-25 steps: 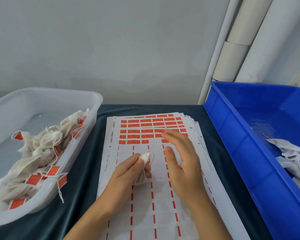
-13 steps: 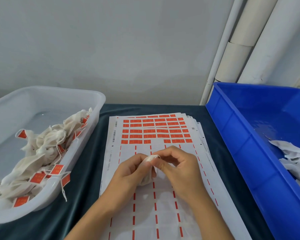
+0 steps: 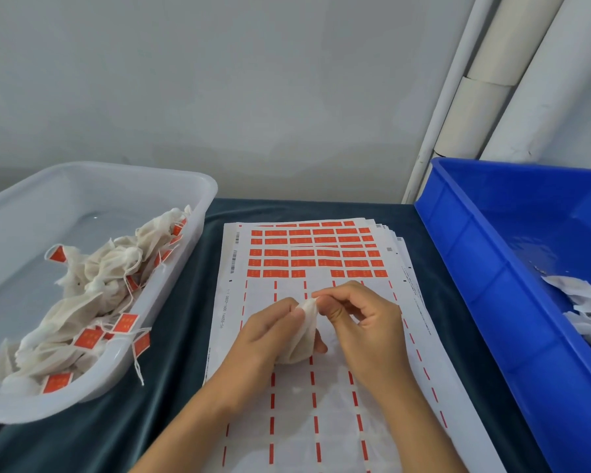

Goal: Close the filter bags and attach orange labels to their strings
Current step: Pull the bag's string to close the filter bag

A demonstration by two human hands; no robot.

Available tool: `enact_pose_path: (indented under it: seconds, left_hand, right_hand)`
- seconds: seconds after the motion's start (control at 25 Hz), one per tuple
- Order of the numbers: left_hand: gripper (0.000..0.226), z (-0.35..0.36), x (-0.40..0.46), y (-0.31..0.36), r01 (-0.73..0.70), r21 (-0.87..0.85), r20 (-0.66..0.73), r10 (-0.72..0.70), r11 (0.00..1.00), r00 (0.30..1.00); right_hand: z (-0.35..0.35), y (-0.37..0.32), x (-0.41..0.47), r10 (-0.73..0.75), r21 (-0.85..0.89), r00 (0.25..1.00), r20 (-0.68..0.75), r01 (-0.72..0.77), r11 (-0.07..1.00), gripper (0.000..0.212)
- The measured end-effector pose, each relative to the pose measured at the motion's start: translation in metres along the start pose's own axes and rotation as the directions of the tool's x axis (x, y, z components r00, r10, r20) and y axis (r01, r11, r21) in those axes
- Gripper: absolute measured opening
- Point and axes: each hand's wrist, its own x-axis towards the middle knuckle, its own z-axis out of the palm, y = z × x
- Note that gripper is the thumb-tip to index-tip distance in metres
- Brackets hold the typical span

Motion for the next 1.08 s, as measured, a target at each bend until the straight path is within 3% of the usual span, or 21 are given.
enact_pose_path:
  seconds: [0.2, 0.32, 0.44, 0.56, 0.76, 0.92, 1.08]
  left_hand:
    - [0.044, -0.004, 0.000, -0.001, 0.000, -0.217, -0.043, -0.010, 0.976, 0.999]
    - [0.050, -0.002, 0.002, -0.003, 0.015, -0.248, -0.091, -0.039, 0.969, 0.995]
    - [0.044, 0.002, 0.005, -0.002, 0.005, -0.203, -0.146, -0.035, 0.979, 0.989]
    - [0.034, 0.004, 0.007, -0.001, 0.003, -0.141, -0.202, -0.032, 0.990, 0.979]
    - [0.047, 0.004, 0.005, -0.003, -0.019, 0.030, -0.153, 0.023, 0.999, 0.988]
    - [0.028, 0.004, 0.002, -0.001, -0.011, 0.152, -0.082, 0.024, 0.988, 0.996]
    - [0.020, 0.006, 0.002, -0.001, 0.018, 0.254, -0.167, 0.025, 0.967, 0.986]
  right_hand:
    - [0.005, 0.009, -0.002, -0.032, -0.113, 0.999, 0.032, 0.036, 0.993, 0.008]
    - [0.010, 0.014, -0.006, -0.107, -0.246, 0.992, 0.062, 0.119, 0.962, 0.011]
    - [0.009, 0.016, -0.005, -0.200, -0.338, 0.976, 0.084, 0.217, 0.916, 0.005]
    - [0.009, 0.015, -0.007, -0.307, -0.381, 0.946, 0.099, 0.322, 0.867, 0.016]
    - [0.009, 0.012, -0.006, -0.416, -0.377, 0.907, 0.065, 0.408, 0.831, 0.015]
    - [0.011, 0.009, -0.005, -0.304, -0.236, 0.949, 0.083, 0.315, 0.919, 0.017]
    - [0.011, 0.007, -0.005, -0.199, -0.143, 0.975, 0.101, 0.212, 0.967, 0.024]
